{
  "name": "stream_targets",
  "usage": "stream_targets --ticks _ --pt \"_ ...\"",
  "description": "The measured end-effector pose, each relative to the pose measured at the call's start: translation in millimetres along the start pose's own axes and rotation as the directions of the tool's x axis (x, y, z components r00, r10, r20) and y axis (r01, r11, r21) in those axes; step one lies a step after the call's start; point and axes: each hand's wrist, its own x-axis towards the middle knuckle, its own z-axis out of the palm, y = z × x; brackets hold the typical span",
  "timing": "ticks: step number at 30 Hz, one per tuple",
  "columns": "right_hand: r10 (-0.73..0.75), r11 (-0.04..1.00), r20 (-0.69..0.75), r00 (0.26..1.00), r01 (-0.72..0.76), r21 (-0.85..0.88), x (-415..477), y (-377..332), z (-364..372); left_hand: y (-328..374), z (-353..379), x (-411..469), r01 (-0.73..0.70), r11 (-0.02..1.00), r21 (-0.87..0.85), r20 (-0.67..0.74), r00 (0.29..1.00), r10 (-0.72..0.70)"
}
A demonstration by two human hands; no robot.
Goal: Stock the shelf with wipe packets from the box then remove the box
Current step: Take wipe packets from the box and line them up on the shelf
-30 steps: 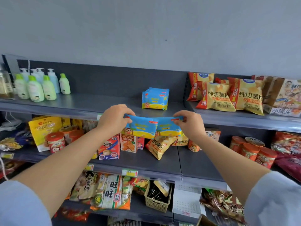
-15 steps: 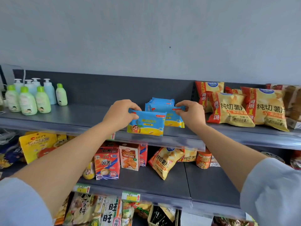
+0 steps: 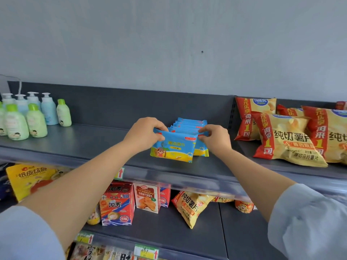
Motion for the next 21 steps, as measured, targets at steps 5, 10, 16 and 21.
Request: stream_targets --ticks 5,10,16,21 --pt "-0.002 0.999 0.014 1.000 0.003 -0.036 10.1 5.3 6.3 -6.0 11.1 13.5 -0.002 1.000 -0.014 0.023 1.000 0.003" --pt "-0.020 0.995 0.038 0.999 0.024 -0.101 13.9 12.1 9.5 -10.3 25.7 23.8 -0.005 1.000 -0.002 0.054 0.999 0.005" --pt "-0.098 0.966 0.138 0.986 0.127 -0.223 17.1 16.3 5.8 -15.6 43.1 28.2 -0.041 0.994 0.104 0.051 0.998 0.036" --pt "-0.144 0.913 0.185 0.972 0.203 -0.353 18.1 17.4 3.6 -21.7 53.7 24.9 -0.160 0.948 0.276 0.075 0.987 0.145"
